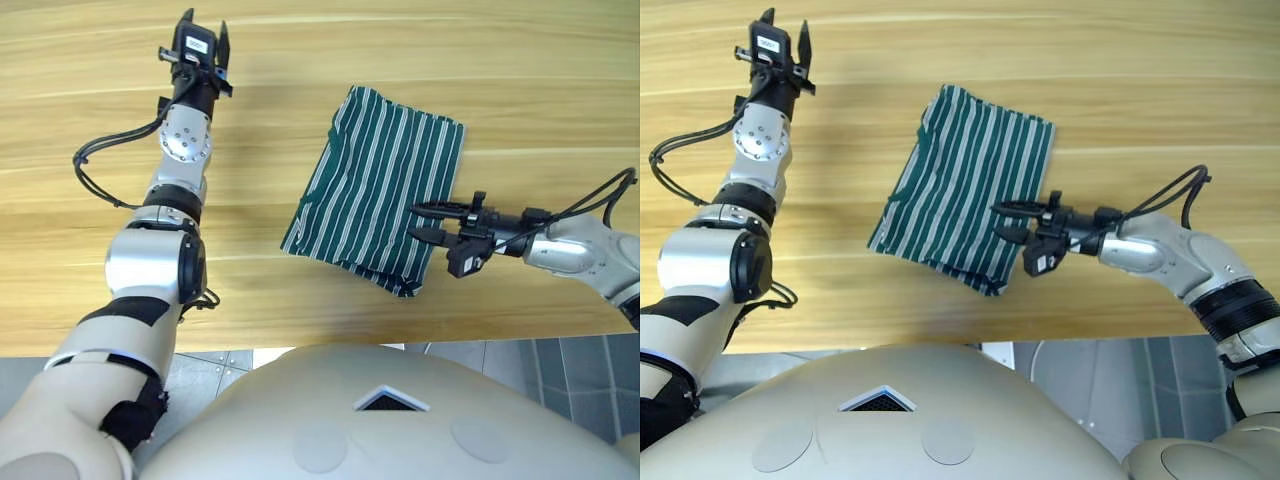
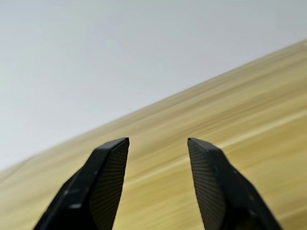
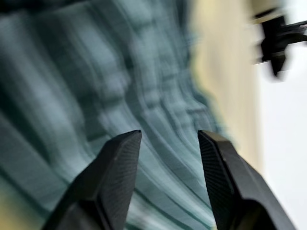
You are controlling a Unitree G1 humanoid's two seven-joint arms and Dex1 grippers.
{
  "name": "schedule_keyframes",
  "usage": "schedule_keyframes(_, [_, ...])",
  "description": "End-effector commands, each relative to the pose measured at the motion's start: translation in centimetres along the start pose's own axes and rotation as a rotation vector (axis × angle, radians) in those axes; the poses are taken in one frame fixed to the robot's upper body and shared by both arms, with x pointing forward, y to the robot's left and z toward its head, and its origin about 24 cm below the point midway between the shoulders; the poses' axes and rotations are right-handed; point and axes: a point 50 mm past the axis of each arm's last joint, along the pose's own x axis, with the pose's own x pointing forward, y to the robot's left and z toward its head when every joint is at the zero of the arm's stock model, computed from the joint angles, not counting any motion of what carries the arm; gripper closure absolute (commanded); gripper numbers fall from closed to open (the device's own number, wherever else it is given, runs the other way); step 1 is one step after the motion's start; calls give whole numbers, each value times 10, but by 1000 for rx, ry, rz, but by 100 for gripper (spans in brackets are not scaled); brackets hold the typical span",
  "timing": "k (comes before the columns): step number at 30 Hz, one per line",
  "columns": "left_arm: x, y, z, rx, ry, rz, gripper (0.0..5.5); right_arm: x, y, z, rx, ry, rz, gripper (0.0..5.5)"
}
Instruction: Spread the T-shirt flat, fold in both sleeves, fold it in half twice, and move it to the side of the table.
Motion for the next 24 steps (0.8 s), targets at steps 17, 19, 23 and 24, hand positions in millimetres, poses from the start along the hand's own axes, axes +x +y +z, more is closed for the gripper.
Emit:
schedule_keyframes(17, [-37,-164,50,321,-406,-910,325,15,-74,-80,211,406,-966,332])
schedule_keyframes(19, [-38,-178,44,459,-368,-930,325,18,-73,-81,205,413,-951,332])
schedule_keyframes(23, [-27,-162,21,726,-271,-822,325,29,-67,-79,187,404,-897,332])
schedule_keyframes(24, [-24,-150,14,761,-232,-782,325,32,-65,-79,182,403,-885,332])
